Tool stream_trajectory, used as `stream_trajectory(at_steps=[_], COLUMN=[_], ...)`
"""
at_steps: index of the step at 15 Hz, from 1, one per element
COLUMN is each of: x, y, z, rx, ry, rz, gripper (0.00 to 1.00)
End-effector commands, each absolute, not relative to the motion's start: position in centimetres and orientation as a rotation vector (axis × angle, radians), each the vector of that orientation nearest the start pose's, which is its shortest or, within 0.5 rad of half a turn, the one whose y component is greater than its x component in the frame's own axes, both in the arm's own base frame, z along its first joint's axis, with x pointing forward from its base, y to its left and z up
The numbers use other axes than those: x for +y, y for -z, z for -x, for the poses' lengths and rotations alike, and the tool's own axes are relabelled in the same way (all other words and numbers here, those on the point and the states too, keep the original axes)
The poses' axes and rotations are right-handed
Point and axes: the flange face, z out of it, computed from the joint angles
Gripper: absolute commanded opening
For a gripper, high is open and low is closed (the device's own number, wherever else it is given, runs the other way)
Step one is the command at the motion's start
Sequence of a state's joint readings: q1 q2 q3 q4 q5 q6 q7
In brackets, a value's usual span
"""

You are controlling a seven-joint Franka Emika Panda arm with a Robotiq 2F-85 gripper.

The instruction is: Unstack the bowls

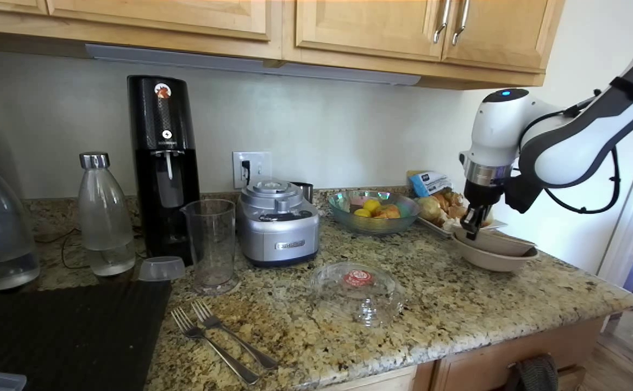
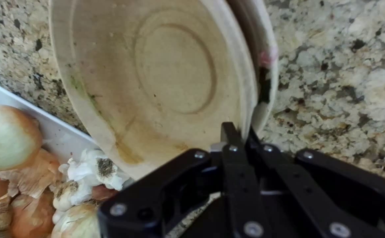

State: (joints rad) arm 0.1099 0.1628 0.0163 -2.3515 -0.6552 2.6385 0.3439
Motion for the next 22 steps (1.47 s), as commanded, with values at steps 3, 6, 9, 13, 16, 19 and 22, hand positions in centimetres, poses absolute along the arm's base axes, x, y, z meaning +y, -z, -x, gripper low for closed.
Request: stream_trajectory(at_steps=[3,6,9,13,16,19,22], x=[7.9,8.4,9.9,14.1,18.0,21.6,24.6], y=[-30.9,-32.3,-33.6,-34.9,-35.1,-34.4,-33.1], z=[-50.0,-49.5,-49.1,-48.2,-47.2,-45.8,-44.4], rx=[-0.443,-0.411,-0.421,-0.535,-0.644,-0.730,-0.789], ry=[0.548,0.630,0.694,0.761,0.779,0.738,0.684], rz=[3.467,3.476,3.455,3.402,3.354,3.306,3.275], gripper=[0.05,0.05,0.05,0.05,0.05,0.05,0.04])
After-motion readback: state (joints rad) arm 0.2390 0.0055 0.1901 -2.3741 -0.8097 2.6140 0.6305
